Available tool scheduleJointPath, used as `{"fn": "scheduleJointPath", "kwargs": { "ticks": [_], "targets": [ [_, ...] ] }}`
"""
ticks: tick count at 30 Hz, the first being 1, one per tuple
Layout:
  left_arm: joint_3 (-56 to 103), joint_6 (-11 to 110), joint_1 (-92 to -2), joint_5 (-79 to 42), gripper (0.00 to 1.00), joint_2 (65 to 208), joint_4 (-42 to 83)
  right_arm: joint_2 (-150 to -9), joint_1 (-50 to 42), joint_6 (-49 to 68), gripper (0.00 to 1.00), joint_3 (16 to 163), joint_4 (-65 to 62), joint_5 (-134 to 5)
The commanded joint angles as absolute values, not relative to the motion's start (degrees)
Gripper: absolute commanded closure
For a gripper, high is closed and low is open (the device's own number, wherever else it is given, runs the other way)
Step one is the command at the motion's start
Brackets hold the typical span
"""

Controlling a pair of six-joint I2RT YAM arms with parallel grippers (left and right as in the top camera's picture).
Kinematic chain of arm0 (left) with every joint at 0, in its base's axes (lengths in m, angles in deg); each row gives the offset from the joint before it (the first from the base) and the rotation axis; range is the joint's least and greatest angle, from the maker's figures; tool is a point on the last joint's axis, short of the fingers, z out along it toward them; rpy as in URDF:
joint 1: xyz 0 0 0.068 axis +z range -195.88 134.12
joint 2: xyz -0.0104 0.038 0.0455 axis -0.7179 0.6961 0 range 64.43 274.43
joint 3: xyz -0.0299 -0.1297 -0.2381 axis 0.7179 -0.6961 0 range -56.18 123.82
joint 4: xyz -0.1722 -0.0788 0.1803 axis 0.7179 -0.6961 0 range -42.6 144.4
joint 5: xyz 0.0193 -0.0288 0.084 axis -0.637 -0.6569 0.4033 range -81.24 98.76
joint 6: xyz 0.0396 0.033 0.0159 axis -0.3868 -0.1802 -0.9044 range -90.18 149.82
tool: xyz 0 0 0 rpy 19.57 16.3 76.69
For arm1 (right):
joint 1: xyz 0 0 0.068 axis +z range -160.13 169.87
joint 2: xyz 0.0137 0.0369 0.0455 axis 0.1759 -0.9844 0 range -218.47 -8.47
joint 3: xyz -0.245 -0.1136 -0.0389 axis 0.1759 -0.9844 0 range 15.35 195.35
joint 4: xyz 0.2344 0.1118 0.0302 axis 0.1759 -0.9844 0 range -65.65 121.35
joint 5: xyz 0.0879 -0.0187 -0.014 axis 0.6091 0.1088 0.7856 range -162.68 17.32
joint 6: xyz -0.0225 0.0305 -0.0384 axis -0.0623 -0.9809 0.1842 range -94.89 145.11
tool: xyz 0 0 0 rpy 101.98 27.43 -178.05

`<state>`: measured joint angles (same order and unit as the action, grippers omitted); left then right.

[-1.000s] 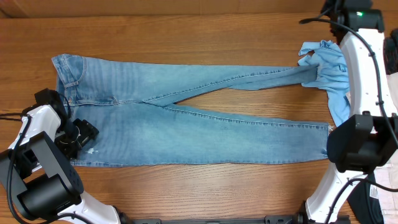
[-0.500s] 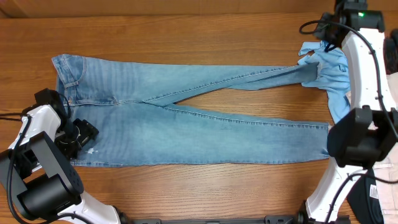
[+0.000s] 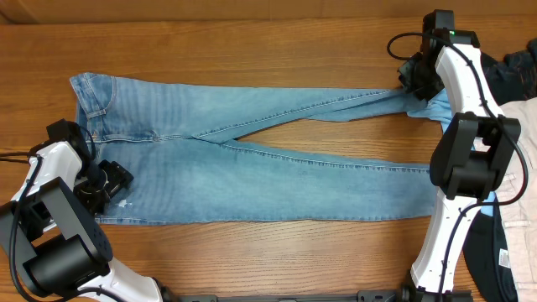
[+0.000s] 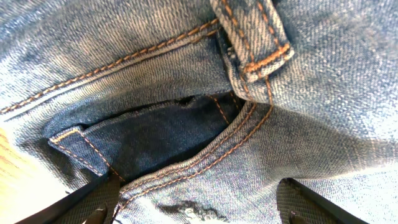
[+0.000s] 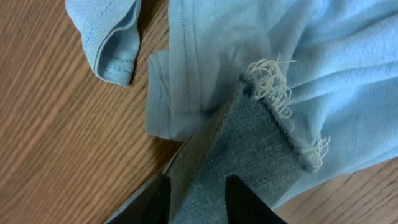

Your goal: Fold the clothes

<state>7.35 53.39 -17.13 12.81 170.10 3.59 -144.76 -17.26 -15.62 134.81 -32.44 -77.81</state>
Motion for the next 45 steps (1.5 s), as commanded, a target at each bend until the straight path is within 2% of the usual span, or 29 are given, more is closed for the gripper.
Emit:
{"fn": "scheduleJointPath", "kwargs": {
  "ticks": [1, 2, 16, 17, 19, 25, 28, 33, 37, 40, 43, 45],
  "targets": [
    [8.05, 52.52, -17.15, 13.14, 0.16, 171.48, 3.77, -144.91, -17.59, -18.66, 0.69, 134.59, -31.83, -77.26],
    [8.05, 52.52, -17.15, 13.14, 0.16, 171.48, 3.77, -144.91, -17.59, -18.64, 0.73, 134.54, -31.59, -77.28],
    [8.05, 52.52, -17.15, 13.16, 0.16, 171.48, 3.92, -145.0, -17.59, -18.64, 0.72, 129.95, -28.0, -77.24],
    [8.05, 52.52, -17.15, 13.14, 0.16, 171.48, 3.92, -145.0, -17.59, -18.64, 0.74, 129.08, -27.02, -77.24],
    [8.05, 52.52, -17.15, 13.16, 0.16, 171.48, 3.92, -145.0, -17.59, -18.64, 0.96, 128.64, -26.08, -77.22],
    [8.05, 52.52, -17.15, 13.14, 0.16, 171.48, 3.86, -143.51, -17.59, -13.11, 0.96, 135.55, -22.98, -71.01],
    [8.05, 52.52, -17.15, 13.14, 0.16, 171.48, 3.81, -142.6, -17.59, -10.27, 0.96, 144.4, -26.6, -71.1],
    [8.05, 52.52, -17.15, 13.14, 0.16, 171.48, 3.86, -142.4, -18.14, -8.89, 0.96, 161.06, -46.39, -77.72],
    [8.05, 52.52, -17.15, 13.14, 0.16, 171.48, 3.88, -142.88, -18.25, -8.91, 0.96, 158.83, -60.53, -85.68],
    [8.05, 52.52, -17.15, 13.14, 0.16, 171.48, 3.9, -142.92, -18.27, -8.94, 0.96, 155.05, -63.72, -90.13],
    [8.05, 52.5, -17.15, 12.94, 0.16, 171.48, 3.86, -142.94, -18.64, -8.91, 0.89, 150.7, -63.65, -92.23],
    [8.05, 52.48, -17.15, 12.22, 0.16, 171.48, 3.88, -142.94, -19.17, -8.94, 0.89, 148.25, -63.54, -92.41]
  ]
}}
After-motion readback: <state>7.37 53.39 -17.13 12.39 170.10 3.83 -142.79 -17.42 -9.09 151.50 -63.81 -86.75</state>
